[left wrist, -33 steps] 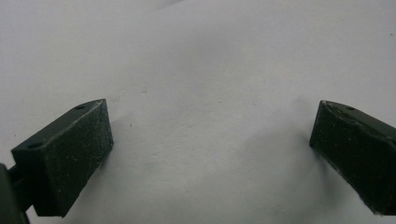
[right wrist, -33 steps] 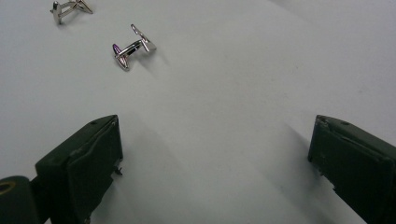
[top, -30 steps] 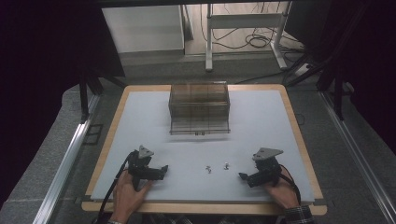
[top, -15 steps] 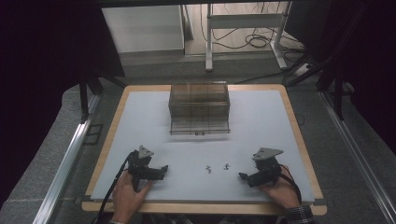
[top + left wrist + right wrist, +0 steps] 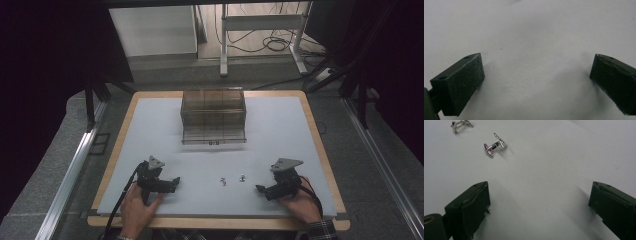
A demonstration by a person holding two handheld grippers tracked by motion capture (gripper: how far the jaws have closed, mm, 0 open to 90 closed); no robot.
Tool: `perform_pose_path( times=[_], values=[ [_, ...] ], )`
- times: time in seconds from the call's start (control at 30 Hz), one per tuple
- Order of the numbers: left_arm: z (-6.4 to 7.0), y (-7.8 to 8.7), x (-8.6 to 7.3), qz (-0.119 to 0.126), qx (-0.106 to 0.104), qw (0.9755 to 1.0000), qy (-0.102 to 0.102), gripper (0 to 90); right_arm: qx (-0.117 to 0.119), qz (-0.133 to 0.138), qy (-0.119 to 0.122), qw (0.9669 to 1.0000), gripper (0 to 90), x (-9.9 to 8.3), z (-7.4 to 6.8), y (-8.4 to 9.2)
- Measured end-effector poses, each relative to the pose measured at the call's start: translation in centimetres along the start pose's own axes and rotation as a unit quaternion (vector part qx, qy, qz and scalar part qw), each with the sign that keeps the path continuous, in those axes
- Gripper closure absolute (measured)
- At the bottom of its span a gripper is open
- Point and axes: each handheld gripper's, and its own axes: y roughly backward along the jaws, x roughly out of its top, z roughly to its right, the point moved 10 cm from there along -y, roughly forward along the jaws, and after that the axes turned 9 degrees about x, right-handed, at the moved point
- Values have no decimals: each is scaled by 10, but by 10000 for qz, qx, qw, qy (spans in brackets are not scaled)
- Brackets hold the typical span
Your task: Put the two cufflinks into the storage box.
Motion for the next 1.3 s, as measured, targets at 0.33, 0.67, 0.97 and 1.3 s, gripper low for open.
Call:
perform_pose_path(
  times=[0.33, 0.67, 0.97, 1.3],
  values=[
    [0, 0, 0, -2, -1, 10000, -2, 0, -40, -26, -44, 10000, 47, 0, -1, 1],
    [0, 0, 0, -3, -2, 10000, 0, 0, -127, -186, -109, 9997, 99, 2, 2, 8],
    [0, 0, 0, -2, -2, 10000, -1, 0, -19, -262, -121, 9996, 142, 6, -2, 11],
    [0, 0, 0, -3, -2, 10000, 0, 0, 199, -366, -249, 9988, 196, 10, -5, 9]
  ],
)
